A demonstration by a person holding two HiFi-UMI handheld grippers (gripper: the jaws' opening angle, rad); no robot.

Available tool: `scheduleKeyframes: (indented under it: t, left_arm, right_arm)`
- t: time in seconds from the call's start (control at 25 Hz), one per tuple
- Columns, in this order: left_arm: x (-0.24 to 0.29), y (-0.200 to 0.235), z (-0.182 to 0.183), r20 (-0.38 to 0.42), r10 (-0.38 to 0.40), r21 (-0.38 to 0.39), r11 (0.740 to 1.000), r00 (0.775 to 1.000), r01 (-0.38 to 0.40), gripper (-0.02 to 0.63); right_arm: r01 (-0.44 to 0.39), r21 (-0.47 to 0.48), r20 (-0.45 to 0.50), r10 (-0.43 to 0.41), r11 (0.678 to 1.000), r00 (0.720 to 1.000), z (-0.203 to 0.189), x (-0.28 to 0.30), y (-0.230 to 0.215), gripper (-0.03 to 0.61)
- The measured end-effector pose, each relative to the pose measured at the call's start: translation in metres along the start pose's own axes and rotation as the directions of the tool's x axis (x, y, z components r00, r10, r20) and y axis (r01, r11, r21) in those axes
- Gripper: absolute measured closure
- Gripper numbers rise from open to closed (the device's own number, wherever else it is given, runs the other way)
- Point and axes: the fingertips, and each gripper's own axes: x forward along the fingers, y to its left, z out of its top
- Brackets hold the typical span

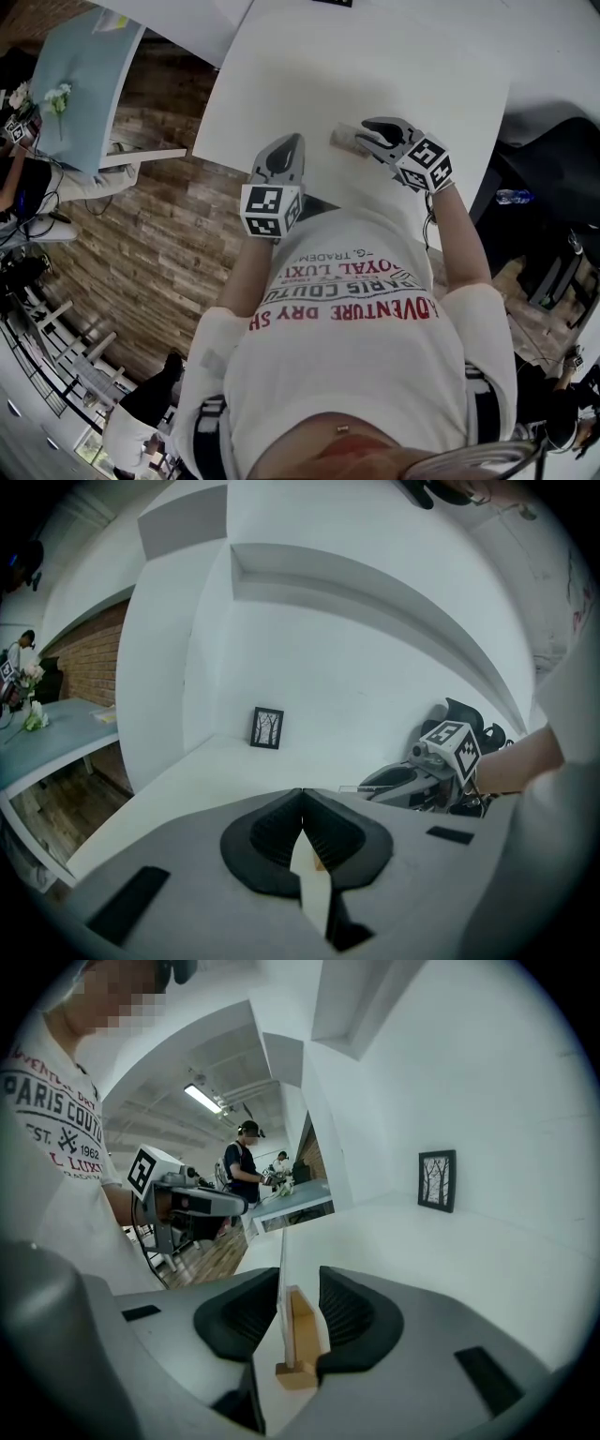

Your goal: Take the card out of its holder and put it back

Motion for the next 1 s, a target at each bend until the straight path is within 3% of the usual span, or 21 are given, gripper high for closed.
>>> scheduleKeyframes:
  t: [0.28, 0.44, 0.56, 0.72, 1.0]
  left_arm:
    - [0.008, -0.003, 0.011, 0.009, -0.055, 0.029, 0.998, 0.998, 0.054, 0.589]
    - [0.015, -0.011, 0.025, 0.022, -0.110, 0.061, 0.992, 0.994, 0.109, 0.589]
    - [0.019, -0.020, 0.037, 0.037, -0.159, 0.086, 0.984, 0.987, 0.155, 0.589]
    - [0.029, -0.030, 0.054, 0.055, -0.223, 0.118, 0.969, 0.973, 0.216, 0.589]
    - [0.038, -0.054, 0.091, 0.105, -0.348, 0.176, 0.929, 0.932, 0.327, 0.589]
  right_arm:
    - [0.070, -0.025, 0.137, -0.066, 0.997, 0.988, 0.050, -0.019, 0.006, 0.456]
    - [0.189, -0.015, 0.206, -0.181, 0.982, 0.962, 0.071, -0.036, 0.003, 0.456]
    - [0.312, 0.054, 0.270, -0.315, 0.948, 0.910, 0.082, -0.058, -0.005, 0.470]
    - [0.461, 0.144, 0.311, -0.482, 0.876, 0.819, 0.082, -0.087, -0.015, 0.520]
    - [0.638, 0.260, 0.273, -0.689, 0.725, 0.672, 0.060, -0.121, -0.027, 0.548]
